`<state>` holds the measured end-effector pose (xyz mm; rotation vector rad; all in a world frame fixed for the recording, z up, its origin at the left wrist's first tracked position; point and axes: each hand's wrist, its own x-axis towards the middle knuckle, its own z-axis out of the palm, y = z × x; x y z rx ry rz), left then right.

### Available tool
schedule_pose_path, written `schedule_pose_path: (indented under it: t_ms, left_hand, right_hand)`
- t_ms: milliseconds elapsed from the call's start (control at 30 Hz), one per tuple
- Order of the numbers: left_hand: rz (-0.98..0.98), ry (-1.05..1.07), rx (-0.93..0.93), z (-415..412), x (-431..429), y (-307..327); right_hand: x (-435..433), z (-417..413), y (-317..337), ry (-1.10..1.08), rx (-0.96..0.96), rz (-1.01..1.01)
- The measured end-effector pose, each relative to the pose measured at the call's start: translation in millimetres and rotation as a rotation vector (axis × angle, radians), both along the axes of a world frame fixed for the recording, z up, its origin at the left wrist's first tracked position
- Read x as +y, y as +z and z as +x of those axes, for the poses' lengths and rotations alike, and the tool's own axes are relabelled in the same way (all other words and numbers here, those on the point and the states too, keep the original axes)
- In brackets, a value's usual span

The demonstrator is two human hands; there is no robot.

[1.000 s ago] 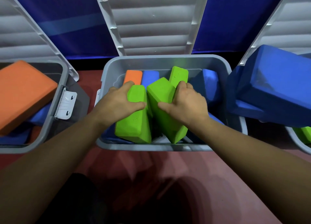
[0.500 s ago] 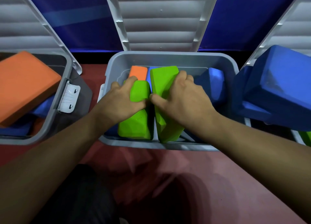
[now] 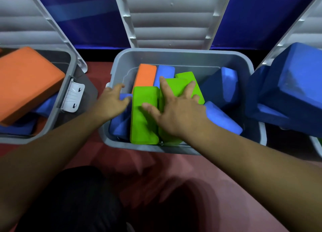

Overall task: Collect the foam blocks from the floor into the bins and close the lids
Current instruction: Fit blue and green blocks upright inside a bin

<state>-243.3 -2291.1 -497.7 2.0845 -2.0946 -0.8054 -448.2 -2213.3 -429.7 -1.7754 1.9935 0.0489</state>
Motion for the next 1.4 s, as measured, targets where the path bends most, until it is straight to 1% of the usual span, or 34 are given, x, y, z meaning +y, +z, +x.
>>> schedule_pose_path:
  t_ms: [33, 67, 167, 267, 400, 467, 600, 700, 767, 833, 900, 933, 967, 1000, 1033, 1067, 1100, 1133, 1167, 1233, 1300, 1400]
  left_hand:
    - [0.095, -0.025, -0.066, 0.7, 2.5, -5.7]
    - [0.13, -0.047, -0.103, 0.6, 4.4, -11.3]
    - [0.062, -0.118, -0.169, -2.5, 7.2, -19.5]
    - [0.048, -0.228, -0.298, -4.2, 1.5, -22.6]
    - [0.204, -0.155, -0.287, -13.4, -0.1, -20.1]
    - [0.169, -0.168, -0.286, -18.4, 4.1, -21.0]
    - [0.035, -0.169, -0.237, -14.4, 10.5, -17.3]
    - [0.038, -0.13, -0.208, -4.6, 8.4, -16.7]
    - [0.003, -0.131, -0.228, -1.2, 6.0, -26.1]
    - [-0.15, -0.17, -0.163, -4.4, 3.3, -25.1]
    - [-0.286, -0.241, -0.132, -9.7, 3.9, -20.5]
    - [-0.376, -0.301, -0.115, -14.2, 7.6, -17.6]
    - [-0.425, -0.375, -0.067, -16.8, 14.0, -23.5]
    - [-0.452, -0.503, -0.052, -17.1, 20.2, -32.1]
    - [-0.397, -0.551, -0.077, -20.9, 26.2, -40.0]
    - [-0.286, -0.549, -0.128, -23.2, 31.6, -44.3]
    - [-0.235, -0.515, -0.165, -23.9, 34.0, -49.5]
    - [-0.234, -0.462, -0.159, -23.2, 35.6, -55.0]
    - [-0.245, -0.467, -0.177, -19.7, 34.3, -62.3]
    - [-0.212, -0.474, -0.198, -11.8, 26.3, -65.9]
    - [-0.223, -0.443, -0.213, -3.5, 16.5, -72.7]
    - [-0.258, -0.491, -0.342, -2.2, 18.5, -84.3]
  right_hand:
    - [-3.6, 8.5, -5.0, -0.008, 0.034, 0.014]
    - [-6.5, 15.3, -10.1, -0.013, 0.057, 0.024]
    - [-10.6, 22.2, -23.6, -0.026, 0.056, 0.078]
    - [-13.9, 14.7, -26.7, -0.016, 0.01, 0.105]
    - [-17.2, -11.6, -27.7, -0.037, -0.091, 0.208]
    - [-15.7, -20.7, -31.8, -0.036, -0.085, 0.215]
    - [-14.6, -21.1, -43.8, 0.015, 0.018, 0.115]
    - [-11.7, -12.3, -57.3, 0.124, 0.122, -0.094]
    - [-8.4, -5.3, -66.2, 0.203, 0.147, -0.223]
    - [-6.3, -1.3, -75.2, 0.225, 0.117, -0.248]
    - [-4.3, -2.0, -87.4, 0.201, 0.082, -0.222]
    - [-4.3, -2.9, -94.5, 0.184, 0.063, -0.206]
    - [-5.2, -3.2, -101.9, 0.175, 0.033, -0.183]
    - [-6.7, -4.2, -109.3, 0.166, -0.013, -0.155]
    - [-8.8, -7.6, -115.4, 0.147, -0.082, -0.127]
    - [-11.3, -13.2, -118.8, 0.117, -0.175, -0.102]
    - [-14.5, -19.8, -120.4, 0.09, -0.277, -0.073]
    - [-18.8, -25.8, -119.9, 0.088, -0.354, -0.036]
    - [-22.2, -29.3, -118.3, 0.12, -0.372, 0.01]
    - [-26.0, -23.4, -120.5, 0.21, -0.269, 0.052]
    - [-26.5, -7.1, -128.2, 0.252, -0.174, 0.005]
    - [-19.8, 3.4, -147.2, 0.272, -0.102, -0.078]
